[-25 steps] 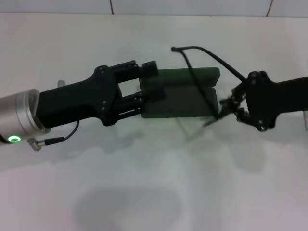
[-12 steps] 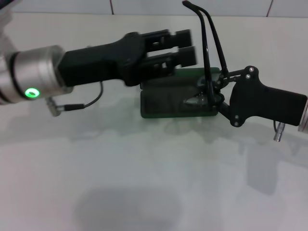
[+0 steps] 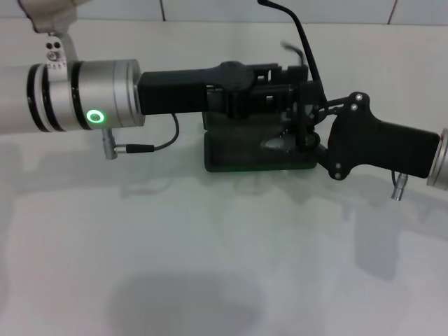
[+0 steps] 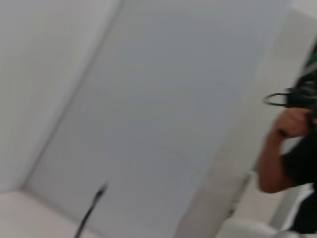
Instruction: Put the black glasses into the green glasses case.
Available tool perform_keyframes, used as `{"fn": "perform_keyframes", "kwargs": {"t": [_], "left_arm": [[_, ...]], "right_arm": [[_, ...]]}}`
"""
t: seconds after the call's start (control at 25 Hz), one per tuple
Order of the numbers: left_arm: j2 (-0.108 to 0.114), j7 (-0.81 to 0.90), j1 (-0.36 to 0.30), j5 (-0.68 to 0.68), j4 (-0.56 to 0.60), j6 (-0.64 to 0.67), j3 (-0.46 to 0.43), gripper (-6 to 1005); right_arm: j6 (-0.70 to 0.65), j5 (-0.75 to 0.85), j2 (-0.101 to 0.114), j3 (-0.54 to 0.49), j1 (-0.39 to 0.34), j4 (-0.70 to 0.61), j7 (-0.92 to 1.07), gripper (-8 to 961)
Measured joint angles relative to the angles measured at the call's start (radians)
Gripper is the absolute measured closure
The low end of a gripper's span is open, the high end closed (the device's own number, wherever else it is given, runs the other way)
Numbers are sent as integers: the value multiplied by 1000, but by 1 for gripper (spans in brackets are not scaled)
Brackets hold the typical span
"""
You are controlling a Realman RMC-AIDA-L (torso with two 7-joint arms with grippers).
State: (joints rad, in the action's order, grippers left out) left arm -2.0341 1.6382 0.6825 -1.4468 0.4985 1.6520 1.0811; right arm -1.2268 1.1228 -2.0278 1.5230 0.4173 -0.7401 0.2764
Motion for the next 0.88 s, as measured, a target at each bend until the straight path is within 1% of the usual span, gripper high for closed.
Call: {"fn": "perform_keyframes", "kwargs": {"t": [0.16, 0.44, 0.68, 0.76, 0.88], "left_arm": [[-1, 40, 0, -51, 0, -46, 1, 416], [-2, 58, 0, -67, 0, -42, 2, 416], [6, 70, -13, -64, 0, -41, -12, 417], [12, 69, -25, -60, 2, -41, -34, 417], [24, 61, -44, -69, 2, -65, -64, 417]], "right_arm": [[-1, -24, 0, 10, 0, -4, -26, 817], [5, -27, 0, 19, 9, 2, -33, 814], [7, -28, 0, 22, 3, -5, -34, 812], [-15, -27, 1, 22, -1, -6, -34, 811], [-82, -23, 5, 21, -11, -9, -35, 810]]}}
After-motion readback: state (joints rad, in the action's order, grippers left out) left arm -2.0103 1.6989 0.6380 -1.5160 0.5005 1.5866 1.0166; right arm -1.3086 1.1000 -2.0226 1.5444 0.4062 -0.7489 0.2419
